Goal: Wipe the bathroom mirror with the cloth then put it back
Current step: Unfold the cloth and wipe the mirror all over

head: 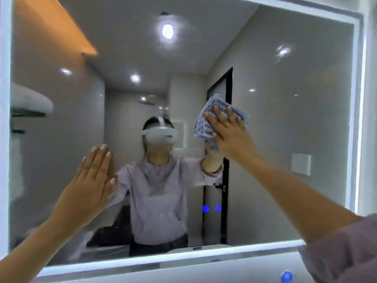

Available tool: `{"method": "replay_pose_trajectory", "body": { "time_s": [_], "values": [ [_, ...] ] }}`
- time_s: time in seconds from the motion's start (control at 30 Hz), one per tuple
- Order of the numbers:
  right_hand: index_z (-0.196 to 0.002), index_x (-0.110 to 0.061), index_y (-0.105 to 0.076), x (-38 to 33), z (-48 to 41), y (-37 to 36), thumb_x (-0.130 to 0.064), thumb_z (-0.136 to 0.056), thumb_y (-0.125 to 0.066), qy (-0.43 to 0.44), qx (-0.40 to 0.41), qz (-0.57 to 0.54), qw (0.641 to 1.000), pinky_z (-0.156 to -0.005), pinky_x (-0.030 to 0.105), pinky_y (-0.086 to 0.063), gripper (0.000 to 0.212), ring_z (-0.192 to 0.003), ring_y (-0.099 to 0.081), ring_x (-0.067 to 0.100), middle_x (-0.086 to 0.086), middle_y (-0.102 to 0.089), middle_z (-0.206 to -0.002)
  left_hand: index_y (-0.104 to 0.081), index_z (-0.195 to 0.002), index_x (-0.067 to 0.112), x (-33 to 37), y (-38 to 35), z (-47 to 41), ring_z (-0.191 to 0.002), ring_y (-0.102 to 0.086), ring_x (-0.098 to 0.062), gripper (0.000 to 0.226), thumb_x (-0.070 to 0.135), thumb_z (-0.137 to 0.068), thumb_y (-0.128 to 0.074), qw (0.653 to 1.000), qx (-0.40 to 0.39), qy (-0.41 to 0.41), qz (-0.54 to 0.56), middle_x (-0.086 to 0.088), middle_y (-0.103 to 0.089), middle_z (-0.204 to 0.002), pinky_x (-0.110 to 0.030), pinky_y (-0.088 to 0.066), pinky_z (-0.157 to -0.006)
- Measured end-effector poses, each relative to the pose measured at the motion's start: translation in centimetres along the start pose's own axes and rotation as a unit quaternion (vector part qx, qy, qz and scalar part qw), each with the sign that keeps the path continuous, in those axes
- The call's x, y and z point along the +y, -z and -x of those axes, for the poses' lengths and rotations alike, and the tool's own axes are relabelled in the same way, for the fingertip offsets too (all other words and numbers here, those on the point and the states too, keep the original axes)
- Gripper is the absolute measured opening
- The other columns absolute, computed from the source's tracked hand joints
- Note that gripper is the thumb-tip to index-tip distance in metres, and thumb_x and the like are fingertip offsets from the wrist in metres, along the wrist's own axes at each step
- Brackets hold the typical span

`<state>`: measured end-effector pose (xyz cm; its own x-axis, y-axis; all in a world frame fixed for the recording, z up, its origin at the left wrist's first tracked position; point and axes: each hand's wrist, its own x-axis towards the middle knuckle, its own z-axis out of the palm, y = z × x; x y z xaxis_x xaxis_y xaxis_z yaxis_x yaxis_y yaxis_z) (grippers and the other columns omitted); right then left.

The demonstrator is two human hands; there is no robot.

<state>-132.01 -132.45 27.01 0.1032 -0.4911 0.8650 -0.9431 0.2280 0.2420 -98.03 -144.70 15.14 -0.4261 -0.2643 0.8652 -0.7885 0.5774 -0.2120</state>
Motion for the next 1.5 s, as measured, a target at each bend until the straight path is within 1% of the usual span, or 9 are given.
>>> {"method": "replay_pose_trajectory", "body": {
  "time_s": [0.2,0.3,0.5,0.67,0.8,1.07,1.3,1.4,1.5],
  "values": [
    [-0.149,-0.026,-0.017,-2.5,1.3,-1.2,-0.032,-0.095,-0.037,-0.052,0.03,-0.052,0.997,-0.117,0.047,0.004,0.057,-0.146,0.005,0.034,0.004,-0.004,-0.159,-0.02,-0.134,-0.022,-0.4,-2.5,0.0,-0.14,-0.005,-0.051,0.075,0.041,-0.097,0.001,0.998,-0.05,0.009,-0.038,-0.04,-0.009,-0.146,-0.059,-0.014,-0.114],
    [-0.147,-0.026,-0.028,-4.5,6.8,-3.2,-0.033,-0.095,-0.049,0.055,0.027,-0.029,0.998,-0.115,0.053,-0.002,0.056,-0.144,-0.007,0.038,0.004,-0.015,-0.156,-0.022,-0.137,-0.017,-1.1,-3.4,0.2,-0.142,-0.006,-0.045,0.077,0.047,-0.097,-0.008,0.998,-0.019,-0.008,-0.056,-0.034,-0.01,-0.151,-0.055,-0.013,-0.116],
    [-0.143,-0.038,-0.034,-1.9,10.0,-4.1,-0.041,-0.098,-0.032,0.186,-0.028,0.008,0.982,-0.116,0.048,-0.018,0.046,-0.144,-0.017,0.027,-0.008,-0.027,-0.154,-0.008,-0.146,-0.004,-1.4,-3.3,0.1,-0.145,-0.007,-0.037,0.079,0.054,-0.094,-0.017,0.999,0.018,-0.003,-0.038,-0.021,-0.006,-0.157,-0.036,0.002,-0.12],
    [-0.146,-0.032,-0.022,2.6,3.5,-2.0,-0.045,-0.095,-0.037,0.029,0.036,-0.029,0.999,-0.118,0.046,-0.002,0.055,-0.145,-0.002,0.026,0.0,-0.019,-0.157,-0.008,-0.145,-0.007,-0.8,-2.9,0.1,-0.145,-0.003,-0.037,0.079,0.054,-0.094,-0.015,0.999,0.005,0.01,-0.045,-0.022,-0.004,-0.156,-0.037,0.004,-0.119],
    [-0.148,-0.026,-0.026,0.3,3.2,-3.0,-0.038,-0.093,-0.045,-0.055,0.08,-0.072,0.993,-0.117,0.051,-0.008,0.059,-0.146,-0.006,0.03,0.002,-0.021,-0.157,-0.018,-0.139,-0.016,-0.5,-2.7,-0.1,-0.144,-0.002,-0.041,0.082,0.052,-0.096,-0.01,0.998,-0.01,0.016,-0.066,-0.033,-0.011,-0.151,-0.047,-0.004,-0.118],
    [-0.142,-0.031,-0.038,-3.1,9.6,-3.9,-0.04,-0.092,-0.036,0.121,-0.008,0.0,0.993,-0.115,0.05,-0.018,0.051,-0.142,-0.023,0.03,-0.004,-0.031,-0.152,-0.019,-0.138,-0.017,0.1,-1.9,-0.1,-0.142,-0.006,-0.044,0.082,0.052,-0.094,-0.011,0.997,-0.032,0.023,-0.062,-0.034,-0.011,-0.15,-0.048,-0.006,-0.118],
    [-0.15,-0.025,-0.013,3.2,1.9,-0.2,-0.052,-0.087,-0.021,-0.163,0.036,-0.103,0.981,-0.116,0.048,0.003,0.069,-0.146,0.003,0.033,0.004,-0.005,-0.16,-0.017,-0.14,-0.015,-0.1,-2.3,0.1,-0.144,-0.002,-0.04,0.077,0.048,-0.096,-0.014,0.999,-0.025,0.007,-0.043,-0.03,-0.009,-0.152,-0.044,0.0,-0.119],
    [-0.148,-0.018,-0.026,-0.3,3.4,-2.1,-0.045,-0.089,-0.026,-0.162,0.076,-0.062,0.982,-0.116,0.051,-0.007,0.065,-0.144,-0.01,0.039,0.014,-0.019,-0.156,-0.016,-0.141,-0.014,-0.1,-2.1,0.1,-0.144,-0.003,-0.038,0.079,0.051,-0.095,-0.014,1.0,-0.01,0.014,-0.017,-0.029,-0.01,-0.153,-0.039,0.004,-0.119],
    [-0.145,-0.018,-0.036,-4.4,8.4,-5.2,-0.036,-0.092,-0.037,-0.046,0.073,-0.018,0.996,-0.114,0.056,-0.017,0.056,-0.141,-0.022,0.04,0.014,-0.03,-0.152,-0.013,-0.142,-0.013,0.0,-2.0,0.1,-0.144,-0.004,-0.036,0.08,0.052,-0.095,-0.016,1.0,0.003,0.01,0.001,-0.027,-0.01,-0.153,-0.036,0.005,-0.119]
  ]
}}
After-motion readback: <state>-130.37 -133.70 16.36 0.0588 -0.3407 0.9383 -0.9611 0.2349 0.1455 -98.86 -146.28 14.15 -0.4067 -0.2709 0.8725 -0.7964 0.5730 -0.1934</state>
